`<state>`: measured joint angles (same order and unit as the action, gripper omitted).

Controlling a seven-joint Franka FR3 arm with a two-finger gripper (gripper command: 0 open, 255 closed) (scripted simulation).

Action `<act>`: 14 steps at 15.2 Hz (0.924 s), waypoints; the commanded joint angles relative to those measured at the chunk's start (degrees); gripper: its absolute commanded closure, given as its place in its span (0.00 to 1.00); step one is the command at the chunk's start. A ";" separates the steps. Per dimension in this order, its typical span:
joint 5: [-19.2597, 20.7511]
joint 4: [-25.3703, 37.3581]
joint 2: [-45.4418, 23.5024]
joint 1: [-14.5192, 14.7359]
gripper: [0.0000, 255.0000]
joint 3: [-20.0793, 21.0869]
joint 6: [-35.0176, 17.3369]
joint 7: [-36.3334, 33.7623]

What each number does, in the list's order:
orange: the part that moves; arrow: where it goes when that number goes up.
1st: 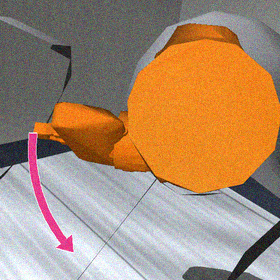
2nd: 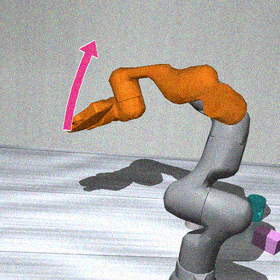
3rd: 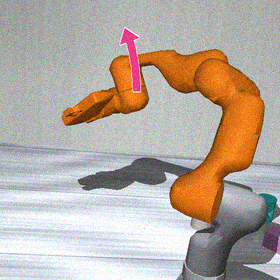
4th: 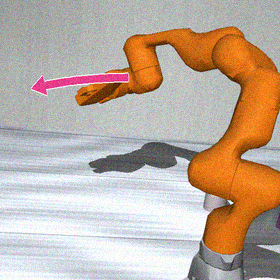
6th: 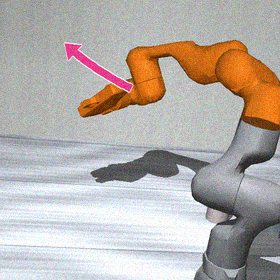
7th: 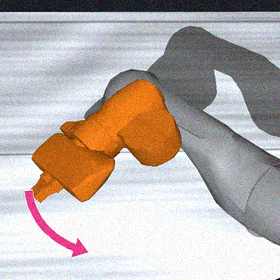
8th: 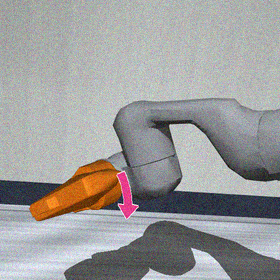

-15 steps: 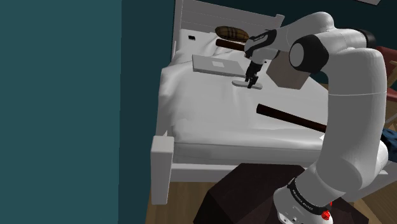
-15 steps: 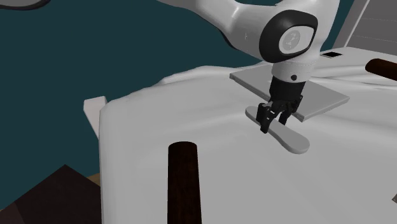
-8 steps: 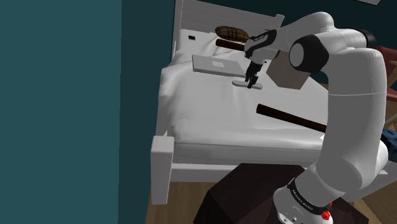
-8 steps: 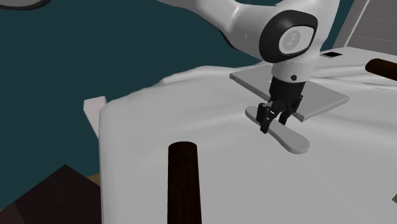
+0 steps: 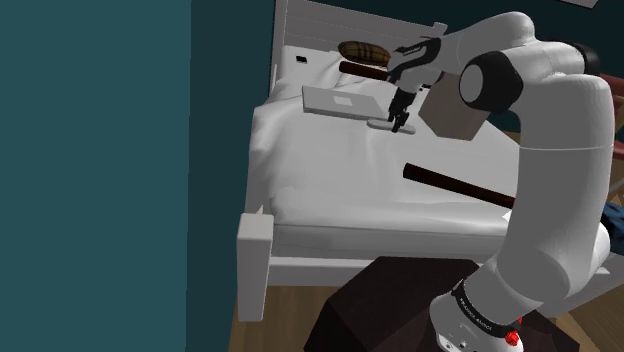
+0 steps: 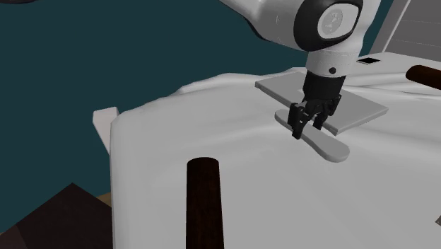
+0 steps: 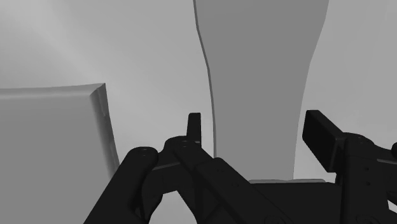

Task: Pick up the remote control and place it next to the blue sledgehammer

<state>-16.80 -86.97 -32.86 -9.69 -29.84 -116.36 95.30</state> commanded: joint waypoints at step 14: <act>1.97 6.99 3.15 -0.10 1.00 -1.19 9.70 -1.32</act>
<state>-14.99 -80.42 -30.01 -9.83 -30.96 -107.36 94.11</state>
